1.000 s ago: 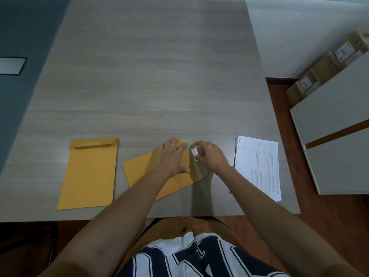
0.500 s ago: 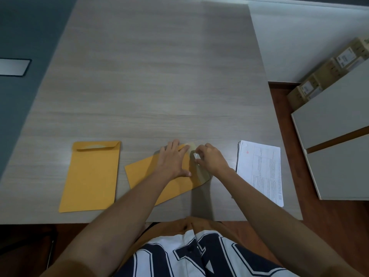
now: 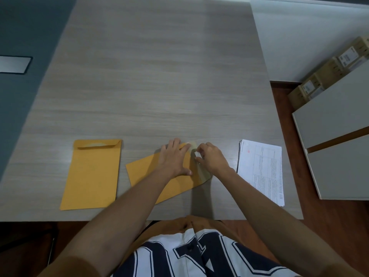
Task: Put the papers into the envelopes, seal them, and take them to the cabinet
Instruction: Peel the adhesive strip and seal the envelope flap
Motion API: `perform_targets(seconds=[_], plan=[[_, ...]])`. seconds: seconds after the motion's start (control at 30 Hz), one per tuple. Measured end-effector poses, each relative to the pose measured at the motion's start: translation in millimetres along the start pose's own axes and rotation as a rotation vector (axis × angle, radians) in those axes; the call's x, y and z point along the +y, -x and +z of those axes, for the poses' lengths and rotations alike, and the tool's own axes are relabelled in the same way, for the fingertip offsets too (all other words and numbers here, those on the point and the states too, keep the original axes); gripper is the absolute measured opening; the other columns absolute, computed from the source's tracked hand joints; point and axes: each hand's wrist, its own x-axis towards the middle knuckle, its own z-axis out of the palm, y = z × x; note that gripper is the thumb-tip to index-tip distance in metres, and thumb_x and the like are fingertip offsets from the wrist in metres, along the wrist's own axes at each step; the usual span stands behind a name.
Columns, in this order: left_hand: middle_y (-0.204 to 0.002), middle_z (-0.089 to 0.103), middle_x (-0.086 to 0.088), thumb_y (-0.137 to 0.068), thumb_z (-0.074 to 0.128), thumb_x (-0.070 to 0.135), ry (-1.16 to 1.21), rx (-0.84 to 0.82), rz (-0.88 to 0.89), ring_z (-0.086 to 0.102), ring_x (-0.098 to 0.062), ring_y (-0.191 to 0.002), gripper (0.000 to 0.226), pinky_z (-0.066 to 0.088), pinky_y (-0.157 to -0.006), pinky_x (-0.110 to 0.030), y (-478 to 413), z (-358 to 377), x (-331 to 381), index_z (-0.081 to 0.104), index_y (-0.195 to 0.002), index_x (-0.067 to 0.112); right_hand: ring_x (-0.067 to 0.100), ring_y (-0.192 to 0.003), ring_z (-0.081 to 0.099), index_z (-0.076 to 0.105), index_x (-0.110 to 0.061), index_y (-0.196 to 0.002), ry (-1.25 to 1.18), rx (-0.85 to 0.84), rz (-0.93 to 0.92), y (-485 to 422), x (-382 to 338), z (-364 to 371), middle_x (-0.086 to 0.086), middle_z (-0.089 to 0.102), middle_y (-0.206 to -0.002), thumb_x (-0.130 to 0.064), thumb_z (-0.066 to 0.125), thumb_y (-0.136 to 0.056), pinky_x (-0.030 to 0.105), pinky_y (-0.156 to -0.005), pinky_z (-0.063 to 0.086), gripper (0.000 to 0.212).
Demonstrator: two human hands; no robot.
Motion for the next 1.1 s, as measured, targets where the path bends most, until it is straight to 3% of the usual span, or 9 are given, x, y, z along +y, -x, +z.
perform_targets(seconds=[0.4, 0.53, 0.73, 0.9, 1.1], plan=[[-0.14, 0.032, -0.006, -0.064, 0.068, 0.076, 0.006, 0.012, 0.005, 0.032, -0.026, -0.128, 0.102, 0.037, -0.098, -0.041, 1.4, 0.3, -0.8, 0.028, -0.147, 0.033, 0.018, -0.089, 0.057, 0.059, -0.015, -0.103, -0.058, 0.027, 0.078, 0.4, -3.2, 4.0, 0.002, 0.059, -0.099, -0.026, 0.07, -0.087, 0.034, -0.08, 0.053, 0.022], [-0.137, 0.033, -0.005, -0.062, 0.067, 0.078, 0.017, 0.009, 0.005, 0.033, -0.026, -0.126, 0.103, 0.037, -0.097, -0.041, 0.6, -0.2, -0.8, 0.029, -0.146, 0.033, 0.02, -0.086, 0.061, 0.061, -0.015, -0.102, -0.206, 0.039, 0.199, -1.3, -3.9, 2.5, 0.001, 0.063, -0.089, -0.019, 0.076, -0.081, 0.032, -0.076, 0.053, 0.026], [-0.137, 0.034, -0.006, -0.06, 0.068, 0.079, 0.012, 0.009, 0.005, 0.034, -0.026, -0.125, 0.105, 0.038, -0.096, -0.041, 0.4, 0.3, -1.0, 0.029, -0.146, 0.033, 0.023, -0.092, 0.064, 0.061, -0.012, -0.102, -0.42, 0.024, 0.36, -4.5, -4.6, -2.9, 0.007, 0.065, -0.095, -0.002, 0.072, -0.078, 0.033, -0.078, 0.058, 0.028], [-0.139, 0.034, -0.006, -0.061, 0.068, 0.079, 0.021, 0.008, 0.002, 0.034, -0.026, -0.126, 0.104, 0.037, -0.098, -0.041, -1.1, 1.4, -2.6, 0.028, -0.146, 0.033, 0.019, -0.089, 0.067, 0.063, -0.014, -0.091, -0.585, 0.005, 0.491, -7.3, -3.9, -7.8, 0.004, 0.068, -0.096, -0.002, 0.073, -0.075, 0.035, -0.076, 0.06, 0.022], [-0.129, 0.038, -0.007, -0.071, 0.056, 0.079, 0.111, 0.041, -0.235, 0.039, -0.028, -0.118, 0.089, 0.04, -0.095, -0.04, -7.8, -2.5, -9.2, 0.037, -0.14, 0.026, 0.019, -0.066, 0.059, 0.061, -0.016, -0.078, -0.81, 0.036, 0.6, -24.6, 1.6, -27.5, 0.003, 0.061, -0.076, -0.003, 0.07, -0.082, 0.032, -0.06, 0.055, 0.016]])
